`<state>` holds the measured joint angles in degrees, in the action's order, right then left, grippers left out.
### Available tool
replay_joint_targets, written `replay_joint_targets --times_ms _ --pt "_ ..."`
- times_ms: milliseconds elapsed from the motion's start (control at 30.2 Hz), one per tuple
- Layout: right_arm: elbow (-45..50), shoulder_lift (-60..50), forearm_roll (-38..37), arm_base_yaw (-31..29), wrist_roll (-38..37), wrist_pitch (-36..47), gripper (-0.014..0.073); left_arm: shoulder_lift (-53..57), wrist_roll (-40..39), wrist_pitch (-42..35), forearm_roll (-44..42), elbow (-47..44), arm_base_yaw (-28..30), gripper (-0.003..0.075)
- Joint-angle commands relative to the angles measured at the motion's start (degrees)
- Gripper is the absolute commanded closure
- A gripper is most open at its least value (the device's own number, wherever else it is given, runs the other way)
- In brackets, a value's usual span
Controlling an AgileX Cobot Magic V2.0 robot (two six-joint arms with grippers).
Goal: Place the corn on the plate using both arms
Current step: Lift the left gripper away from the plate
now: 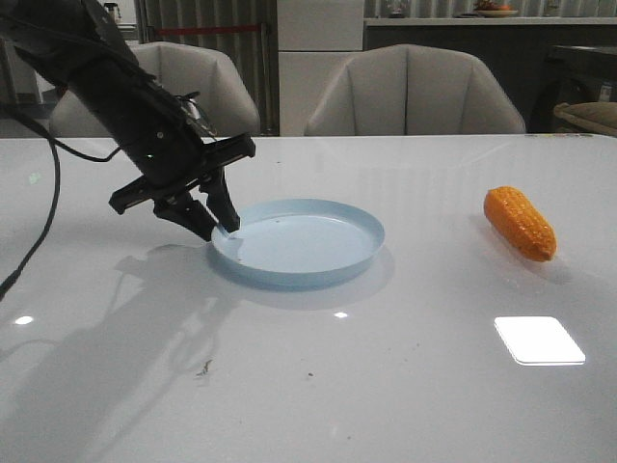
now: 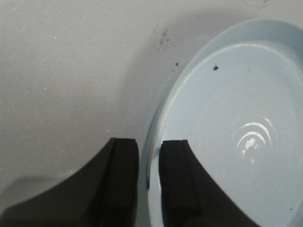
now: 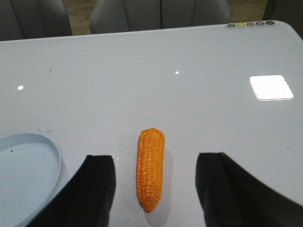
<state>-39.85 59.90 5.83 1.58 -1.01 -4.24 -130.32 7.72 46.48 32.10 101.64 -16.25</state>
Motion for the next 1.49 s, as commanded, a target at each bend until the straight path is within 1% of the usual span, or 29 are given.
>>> replay_joint_targets --times_ms 0,133,199,365,398,530,597,696,829,928,1028,1127,1260,1326,1459 --pt "-2.01 -0.84 0.0 0.02 0.06 4.56 0.0106 3.95 -0.24 -1.16 1.45 1.95 -0.07 0.0448" --pt "-2.01 -0.84 0.0 0.02 0.06 4.56 0.0106 6.53 -0.24 -0.93 1.56 2.07 2.17 0.0448" --pt "-2.01 -0.84 0.0 0.02 0.06 4.56 0.0106 9.28 1.05 -2.46 1.44 2.07 3.97 0.0448" --pt "-2.01 -0.84 0.0 0.02 0.06 4.56 0.0106 19.1 12.08 -10.87 0.35 2.14 8.18 0.0448" --pt "-2.01 -0.84 0.0 0.02 0.06 4.56 0.0106 21.22 13.73 -11.93 -0.99 2.14 8.67 0.0448" --pt "-2.01 -0.84 0.0 0.02 0.06 4.56 0.0106 29.55 14.03 -12.78 -14.61 1.83 9.88 0.0448" --pt "-2.01 -0.84 0.0 0.02 0.06 4.56 0.0106 32.73 14.03 -12.87 -17.64 0.21 10.77 0.0448" --pt "-2.01 -0.84 0.0 0.02 0.06 2.03 0.0106 37.67 14.03 -14.78 -18.07 -5.93 13.25 0.0448" --pt "-2.12 -0.45 0.0 0.02 0.06 -2.14 0.0104 45.74 14.03 -21.45 -18.16 -20.85 16.83 0.0448" --pt "-3.2 1.45 0.0 0.02 0.06 -2.97 0.0104 53.02 14.03 -27.91 -18.05 -33.19 18.49 0.0449" --pt "-9.0 5.96 0.0 0.02 0.06 -8.1 0.0104 59.6 14.03 -31.66 -17.96 -42.15 18.55 0.0449" --pt "-19.68 12.67 -0.06 0.02 0.06 -15.92 0.0077 64.78 14.03 -31.05 -17.4 -47.13 18.55 0.0449" --pt "-33.39 23.52 -0.06 0.02 0.06 -24.6 0.0018 68.84 14.03 -30.65 -16.56 -50.62 18.55 0.0449" --pt "-40.54 29.74 -0.06 0.02 0.06 -29.99 0.0011 69.71 14.03 -30.65 -16.56 -51.48 18.55 0.0449" --pt "-51.95 41.06 -0.06 0.02 0.06 -39.92 0.0011 69.85 14.03 -30.63 -16.56 -51.91 18.55 0.0449"
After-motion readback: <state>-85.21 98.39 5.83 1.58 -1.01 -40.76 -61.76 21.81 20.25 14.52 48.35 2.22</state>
